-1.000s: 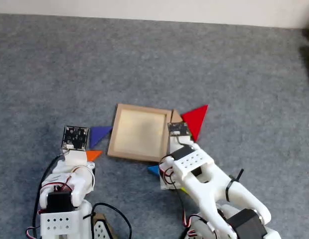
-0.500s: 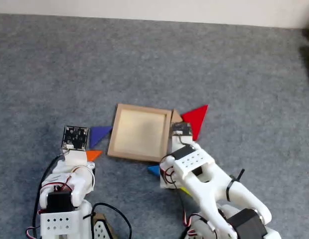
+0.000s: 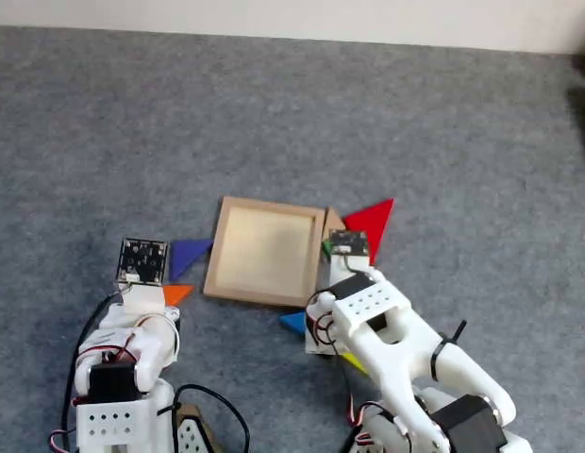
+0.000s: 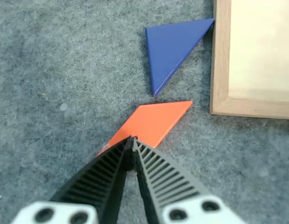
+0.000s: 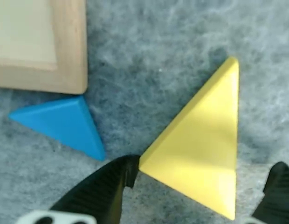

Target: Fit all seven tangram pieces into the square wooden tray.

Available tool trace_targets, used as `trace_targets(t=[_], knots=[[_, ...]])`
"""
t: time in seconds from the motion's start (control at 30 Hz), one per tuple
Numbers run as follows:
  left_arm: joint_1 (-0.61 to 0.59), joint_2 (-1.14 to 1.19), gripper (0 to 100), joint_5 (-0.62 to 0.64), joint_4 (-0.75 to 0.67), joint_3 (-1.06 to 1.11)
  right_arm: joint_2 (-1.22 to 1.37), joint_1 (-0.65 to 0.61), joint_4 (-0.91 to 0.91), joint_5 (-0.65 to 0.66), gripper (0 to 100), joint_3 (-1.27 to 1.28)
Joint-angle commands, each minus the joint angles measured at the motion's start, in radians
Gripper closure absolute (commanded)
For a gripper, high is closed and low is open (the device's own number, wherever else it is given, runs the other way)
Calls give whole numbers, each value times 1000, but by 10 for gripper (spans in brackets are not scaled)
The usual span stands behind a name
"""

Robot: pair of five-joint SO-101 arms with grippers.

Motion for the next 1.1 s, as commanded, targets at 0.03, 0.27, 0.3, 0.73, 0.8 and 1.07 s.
trace_targets(t=[0.03, 0.27, 0.3, 0.73, 0.8, 1.07], knots=[[8, -44, 995, -8, 2, 19, 4, 28, -58, -6, 705, -28], [8, -44, 995, -8, 2, 19, 4, 31, -51, 91, 808, -35], [8, -44, 995, -8, 2, 19, 4, 31, -51, 100, 808, -35], [8, -44, 995, -8, 2, 19, 2, 42, -50, 92, 753, -79], [8, -44, 995, -8, 2, 19, 4, 56, -50, 75, 703, -91], [8, -44, 995, -8, 2, 19, 4, 61, -50, -51, 642, -174]])
